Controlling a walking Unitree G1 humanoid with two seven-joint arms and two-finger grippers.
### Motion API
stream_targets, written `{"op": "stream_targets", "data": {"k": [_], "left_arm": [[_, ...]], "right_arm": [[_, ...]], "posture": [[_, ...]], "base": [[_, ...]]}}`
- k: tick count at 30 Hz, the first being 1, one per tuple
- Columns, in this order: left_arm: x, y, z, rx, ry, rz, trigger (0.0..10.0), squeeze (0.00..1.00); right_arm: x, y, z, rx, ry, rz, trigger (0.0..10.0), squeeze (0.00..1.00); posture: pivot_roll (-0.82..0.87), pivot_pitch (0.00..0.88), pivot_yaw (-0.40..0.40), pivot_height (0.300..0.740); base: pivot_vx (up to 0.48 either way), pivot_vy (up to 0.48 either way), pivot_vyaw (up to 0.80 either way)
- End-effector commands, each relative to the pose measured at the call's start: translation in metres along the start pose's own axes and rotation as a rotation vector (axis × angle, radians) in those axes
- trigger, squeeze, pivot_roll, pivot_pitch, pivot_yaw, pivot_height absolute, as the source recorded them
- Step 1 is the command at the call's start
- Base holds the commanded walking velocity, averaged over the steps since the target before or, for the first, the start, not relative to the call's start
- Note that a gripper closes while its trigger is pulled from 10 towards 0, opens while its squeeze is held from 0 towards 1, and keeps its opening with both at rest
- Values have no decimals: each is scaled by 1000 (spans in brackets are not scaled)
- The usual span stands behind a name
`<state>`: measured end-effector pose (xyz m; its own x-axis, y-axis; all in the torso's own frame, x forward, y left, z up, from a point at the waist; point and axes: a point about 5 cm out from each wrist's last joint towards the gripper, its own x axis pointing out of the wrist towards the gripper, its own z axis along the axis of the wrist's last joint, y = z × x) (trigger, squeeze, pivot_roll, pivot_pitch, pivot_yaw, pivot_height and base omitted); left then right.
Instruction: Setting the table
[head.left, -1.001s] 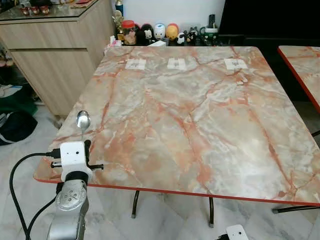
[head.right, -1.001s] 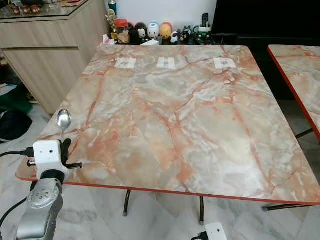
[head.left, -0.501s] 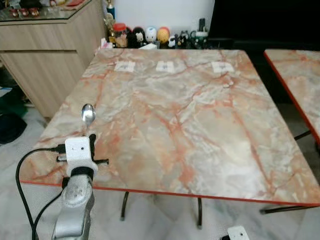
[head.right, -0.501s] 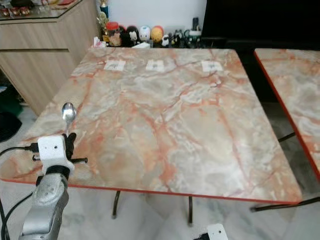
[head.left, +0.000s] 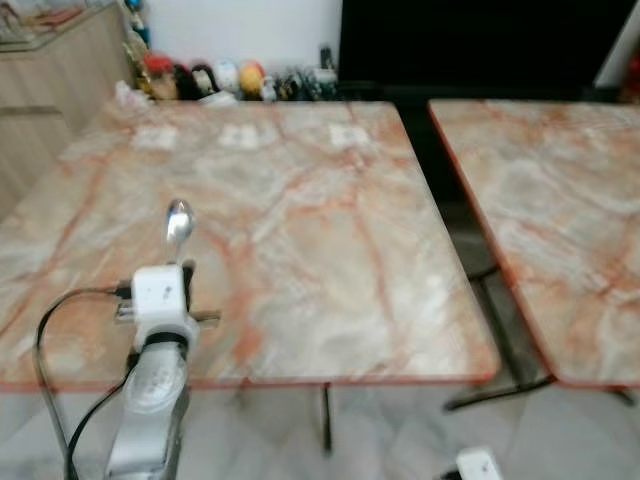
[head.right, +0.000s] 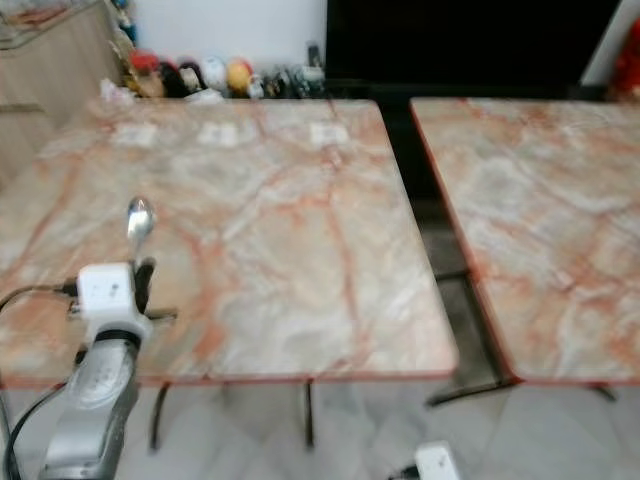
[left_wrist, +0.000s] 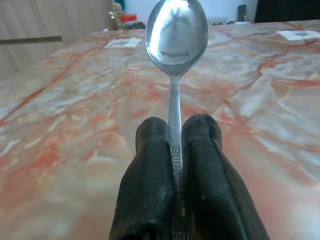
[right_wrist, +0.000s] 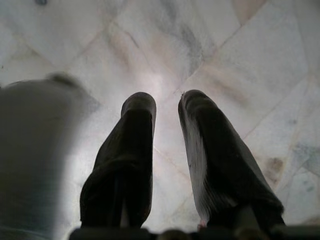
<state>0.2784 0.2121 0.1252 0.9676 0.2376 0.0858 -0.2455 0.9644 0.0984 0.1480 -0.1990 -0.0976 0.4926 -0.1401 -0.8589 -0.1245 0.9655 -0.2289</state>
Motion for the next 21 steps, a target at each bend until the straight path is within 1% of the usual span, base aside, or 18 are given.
{"op": "stream_targets", "data": {"k": [1,14,21], "left_arm": [[2,-2,6,-2,-23,-4,10000,0],[4,-1,6,1,-18,-3,10000,0],[5,0,9,2,-34,4,10000,0]], "right_arm": [[0,-4,-2,5,6,-10,10000,0],[0,-3,-2,7,6,-8,10000,0],[0,-3,-2,6,4,-8,10000,0]], "posture": [[-2,35,10,740],[-1,32,14,740],[2,29,12,740]], "base": [[0,-472,0],[0,-472,0],[0,-470,0]]}}
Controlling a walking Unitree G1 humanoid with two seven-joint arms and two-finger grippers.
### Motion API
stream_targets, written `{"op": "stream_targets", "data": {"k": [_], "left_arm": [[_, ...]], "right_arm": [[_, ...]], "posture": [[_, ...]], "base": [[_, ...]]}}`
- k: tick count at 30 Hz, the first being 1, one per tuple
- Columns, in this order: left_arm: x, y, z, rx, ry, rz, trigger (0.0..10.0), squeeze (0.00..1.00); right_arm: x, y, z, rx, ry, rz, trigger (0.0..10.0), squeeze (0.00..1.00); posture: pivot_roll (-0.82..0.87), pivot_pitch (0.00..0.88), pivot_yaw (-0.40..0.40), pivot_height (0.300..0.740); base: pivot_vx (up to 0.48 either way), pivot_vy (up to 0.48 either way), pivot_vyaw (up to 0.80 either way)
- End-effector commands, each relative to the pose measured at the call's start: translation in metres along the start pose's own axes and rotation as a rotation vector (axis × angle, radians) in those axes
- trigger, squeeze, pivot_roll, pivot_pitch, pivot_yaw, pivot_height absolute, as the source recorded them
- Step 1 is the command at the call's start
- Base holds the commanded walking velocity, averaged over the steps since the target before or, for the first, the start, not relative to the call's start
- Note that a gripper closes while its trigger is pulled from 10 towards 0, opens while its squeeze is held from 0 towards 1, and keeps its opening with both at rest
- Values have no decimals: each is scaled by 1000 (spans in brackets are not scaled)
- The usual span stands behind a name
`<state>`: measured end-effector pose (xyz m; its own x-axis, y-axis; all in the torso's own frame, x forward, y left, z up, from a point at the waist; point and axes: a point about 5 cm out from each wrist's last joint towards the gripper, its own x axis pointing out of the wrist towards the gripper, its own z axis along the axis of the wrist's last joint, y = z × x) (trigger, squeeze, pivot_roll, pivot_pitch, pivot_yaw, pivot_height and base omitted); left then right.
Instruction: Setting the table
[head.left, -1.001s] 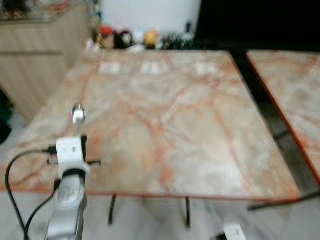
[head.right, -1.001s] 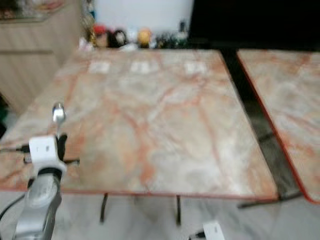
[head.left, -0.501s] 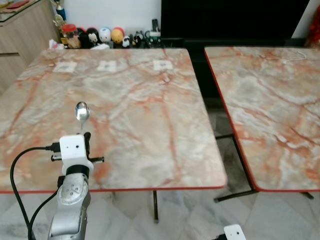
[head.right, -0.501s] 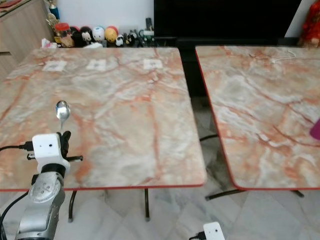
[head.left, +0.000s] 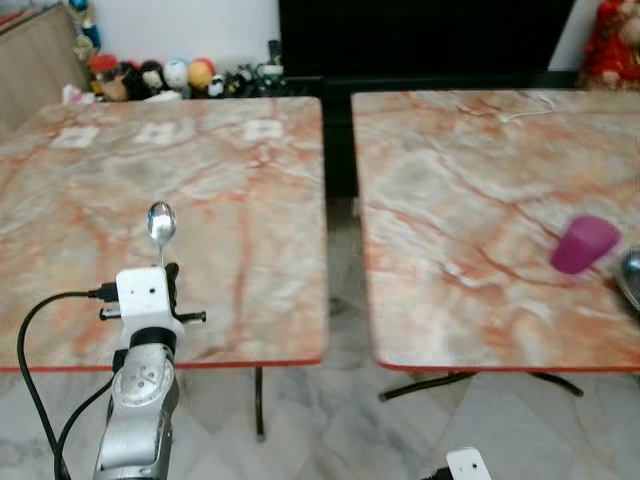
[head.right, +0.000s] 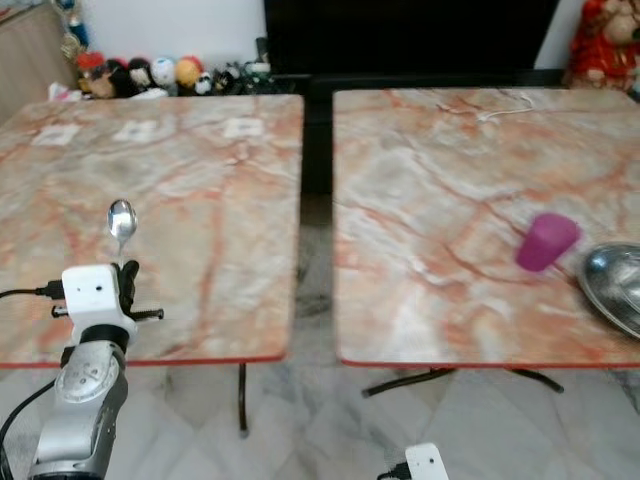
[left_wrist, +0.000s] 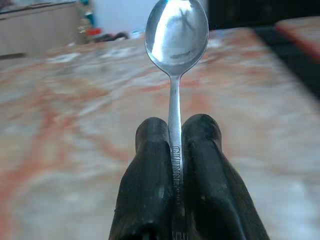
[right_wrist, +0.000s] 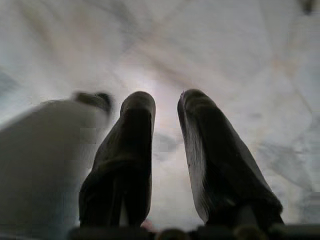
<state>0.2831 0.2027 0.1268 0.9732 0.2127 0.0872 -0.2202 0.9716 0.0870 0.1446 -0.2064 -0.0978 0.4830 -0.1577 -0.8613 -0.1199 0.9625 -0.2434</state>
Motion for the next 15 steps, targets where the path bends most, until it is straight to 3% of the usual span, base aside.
{"op": "stream_targets", "data": {"k": [1,15], "left_arm": [[2,10,7,16,-30,29,10000,0],[2,8,14,30,-67,22,10000,0]], "right_arm": [[0,3,3,9,-9,7,10000,0],[0,3,3,6,-9,5,10000,0]], "posture": [[2,29,12,740],[-2,30,12,740]], "base": [[0,-469,0],[0,-467,0]]}}
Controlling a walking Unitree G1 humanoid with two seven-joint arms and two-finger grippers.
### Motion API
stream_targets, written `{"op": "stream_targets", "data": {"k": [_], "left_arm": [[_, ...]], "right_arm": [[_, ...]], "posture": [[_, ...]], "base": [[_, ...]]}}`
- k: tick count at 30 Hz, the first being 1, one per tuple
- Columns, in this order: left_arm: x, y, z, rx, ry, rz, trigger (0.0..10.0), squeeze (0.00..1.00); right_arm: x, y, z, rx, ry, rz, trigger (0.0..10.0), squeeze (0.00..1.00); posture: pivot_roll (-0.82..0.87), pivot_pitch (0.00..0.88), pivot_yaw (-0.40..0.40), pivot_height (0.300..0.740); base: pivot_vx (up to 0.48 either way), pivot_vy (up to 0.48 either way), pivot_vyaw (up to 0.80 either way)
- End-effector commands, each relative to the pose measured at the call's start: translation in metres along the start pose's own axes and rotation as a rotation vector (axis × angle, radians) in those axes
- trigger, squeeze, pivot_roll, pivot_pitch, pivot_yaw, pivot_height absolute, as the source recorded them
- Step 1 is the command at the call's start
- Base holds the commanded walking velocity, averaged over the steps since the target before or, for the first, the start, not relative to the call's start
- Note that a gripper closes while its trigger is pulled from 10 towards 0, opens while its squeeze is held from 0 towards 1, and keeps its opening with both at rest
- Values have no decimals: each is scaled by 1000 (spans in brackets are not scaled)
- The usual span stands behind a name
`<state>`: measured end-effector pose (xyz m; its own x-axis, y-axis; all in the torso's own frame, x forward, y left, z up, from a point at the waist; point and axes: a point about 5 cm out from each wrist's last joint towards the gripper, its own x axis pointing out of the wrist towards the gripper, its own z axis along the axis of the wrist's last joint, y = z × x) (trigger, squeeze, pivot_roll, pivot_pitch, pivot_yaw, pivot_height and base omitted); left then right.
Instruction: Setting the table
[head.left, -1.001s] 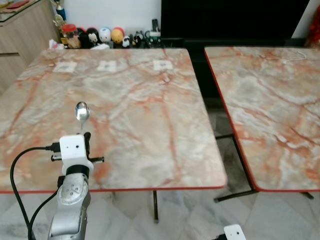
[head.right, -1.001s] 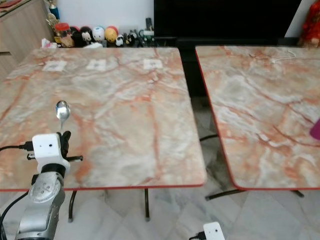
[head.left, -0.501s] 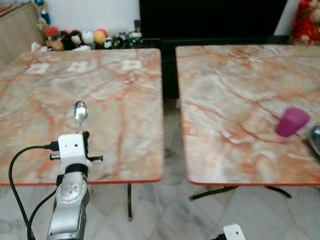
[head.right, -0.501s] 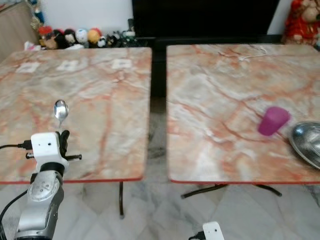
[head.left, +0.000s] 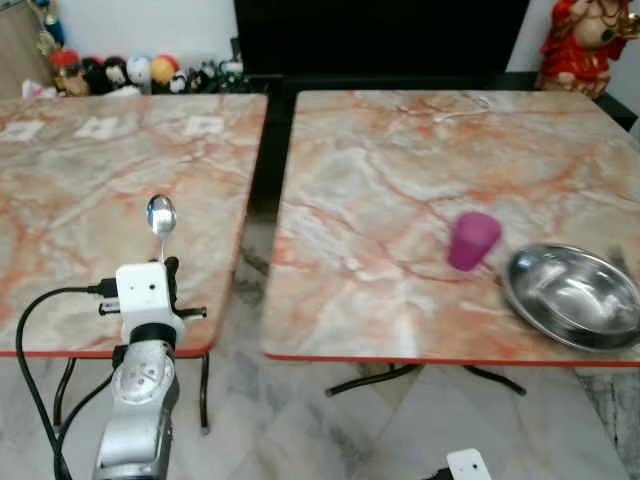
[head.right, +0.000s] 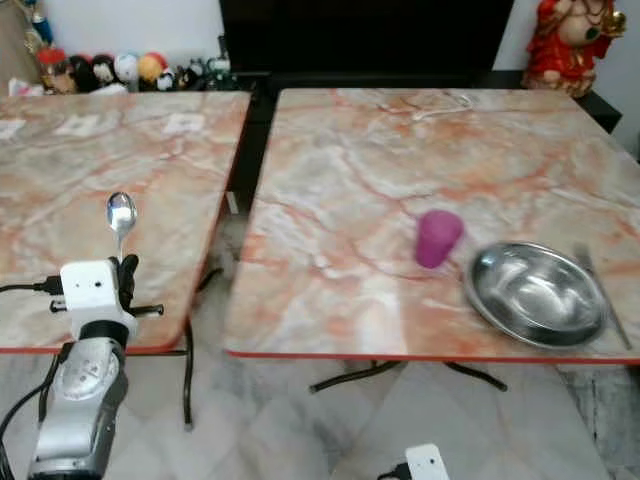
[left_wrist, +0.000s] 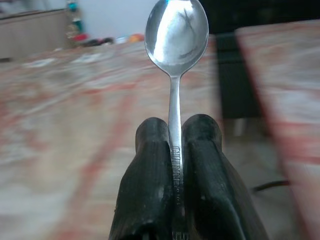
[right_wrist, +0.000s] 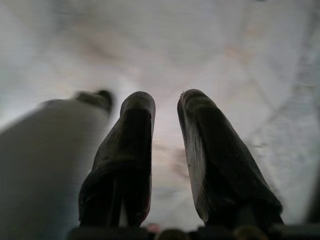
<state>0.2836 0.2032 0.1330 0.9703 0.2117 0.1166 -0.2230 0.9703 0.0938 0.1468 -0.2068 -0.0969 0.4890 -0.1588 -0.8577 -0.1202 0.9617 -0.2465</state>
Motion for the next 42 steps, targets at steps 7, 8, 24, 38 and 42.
{"op": "stream_targets", "data": {"k": [7,8,24,38,42], "left_arm": [[3,3,8,40,-42,-7,10000,0],[3,3,8,39,-42,-7,10000,0],[5,0,9,55,-50,-37,10000,0],[6,-2,11,57,-65,-53,10000,0],[6,-3,12,59,-70,-59,10000,0]], "right_arm": [[0,4,0,15,1,0,10000,0],[0,4,0,15,1,0,10000,0],[0,7,0,24,1,0,10000,0],[0,7,0,19,4,-3,10000,0],[0,8,-1,19,4,-4,10000,0]], "posture": [[-7,33,19,740],[-8,33,20,740],[-14,12,36,740],[-13,0,36,740],[-16,0,37,740]], "base": [[0,-465,0],[0,-465,0],[0,-464,0],[0,-463,0],[0,-461,0]]}}
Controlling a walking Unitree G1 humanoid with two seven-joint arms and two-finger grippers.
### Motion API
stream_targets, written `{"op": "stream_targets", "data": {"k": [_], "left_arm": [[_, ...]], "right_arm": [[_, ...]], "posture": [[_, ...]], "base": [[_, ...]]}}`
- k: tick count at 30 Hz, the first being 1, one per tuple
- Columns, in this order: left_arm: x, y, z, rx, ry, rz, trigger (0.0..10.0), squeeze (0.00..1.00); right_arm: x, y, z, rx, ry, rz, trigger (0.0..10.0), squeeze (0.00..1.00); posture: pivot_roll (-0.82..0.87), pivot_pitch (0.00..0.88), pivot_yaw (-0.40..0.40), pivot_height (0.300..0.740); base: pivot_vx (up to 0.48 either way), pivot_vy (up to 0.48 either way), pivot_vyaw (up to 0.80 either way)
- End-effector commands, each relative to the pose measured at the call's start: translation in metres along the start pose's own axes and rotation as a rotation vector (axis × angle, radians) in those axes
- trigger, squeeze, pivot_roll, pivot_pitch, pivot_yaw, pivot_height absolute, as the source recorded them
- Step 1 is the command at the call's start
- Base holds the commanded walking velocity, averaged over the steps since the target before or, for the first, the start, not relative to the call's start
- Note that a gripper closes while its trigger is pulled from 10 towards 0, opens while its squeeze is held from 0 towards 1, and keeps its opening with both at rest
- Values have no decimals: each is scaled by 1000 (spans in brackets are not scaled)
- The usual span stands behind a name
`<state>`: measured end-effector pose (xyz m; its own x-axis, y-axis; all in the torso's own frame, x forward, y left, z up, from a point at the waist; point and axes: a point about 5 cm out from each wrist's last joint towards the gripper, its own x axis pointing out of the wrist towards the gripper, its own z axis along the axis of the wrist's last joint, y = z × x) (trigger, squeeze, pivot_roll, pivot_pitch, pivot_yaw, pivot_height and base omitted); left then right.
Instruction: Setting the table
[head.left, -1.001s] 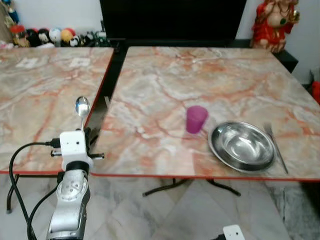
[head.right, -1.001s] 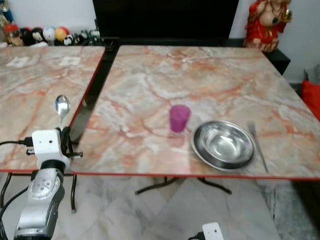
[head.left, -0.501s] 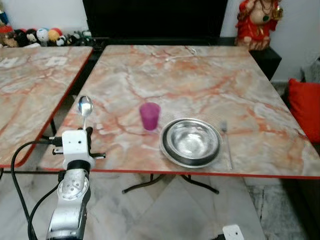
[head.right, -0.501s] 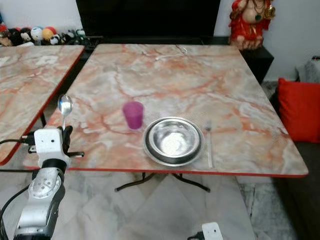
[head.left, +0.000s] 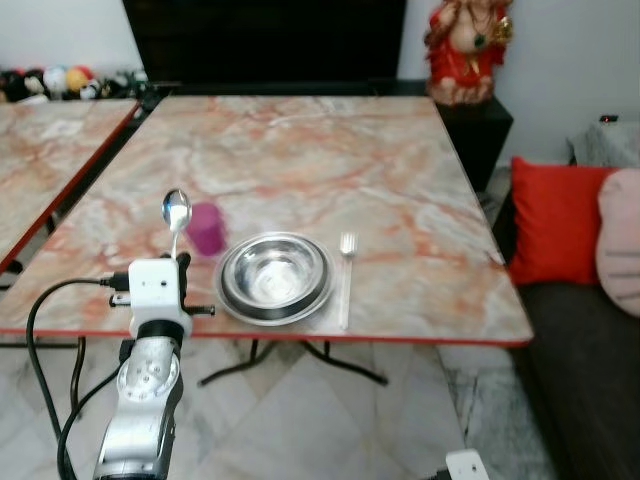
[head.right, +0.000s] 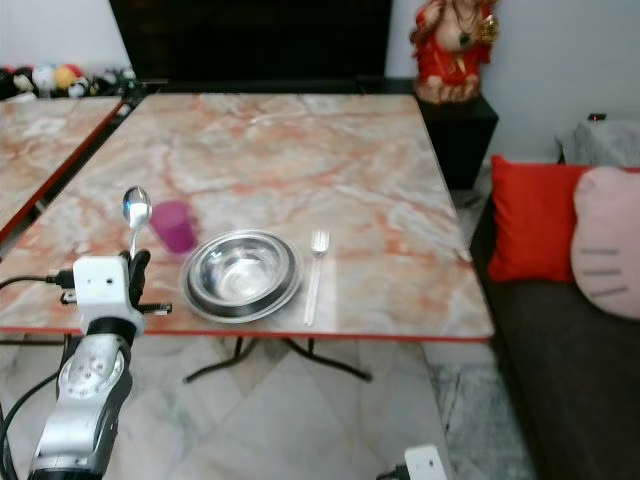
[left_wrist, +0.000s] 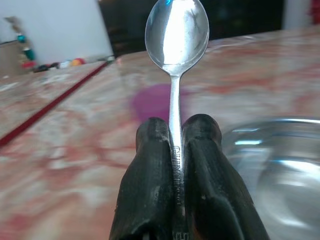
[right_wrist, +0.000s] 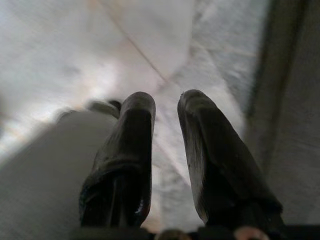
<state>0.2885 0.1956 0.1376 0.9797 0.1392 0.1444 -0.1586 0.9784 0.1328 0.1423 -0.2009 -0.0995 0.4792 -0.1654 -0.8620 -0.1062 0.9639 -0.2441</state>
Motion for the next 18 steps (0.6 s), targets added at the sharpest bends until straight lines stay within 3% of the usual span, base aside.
{"op": "stream_targets", "data": {"k": [1,7,18], "left_arm": [[2,5,7,30,-33,7,10000,0],[3,-4,8,17,-44,-73,10000,0],[-2,-20,11,-53,-62,-166,10000,0]], "right_arm": [[0,1,3,6,-8,1,10000,0],[0,1,3,6,-7,0,10000,0],[1,0,4,15,-7,-6,10000,0]], "posture": [[-17,0,38,740],[-18,0,36,740],[-17,21,30,740]], "base": [[0,-461,0],[0,-459,0],[0,0,0]]}}
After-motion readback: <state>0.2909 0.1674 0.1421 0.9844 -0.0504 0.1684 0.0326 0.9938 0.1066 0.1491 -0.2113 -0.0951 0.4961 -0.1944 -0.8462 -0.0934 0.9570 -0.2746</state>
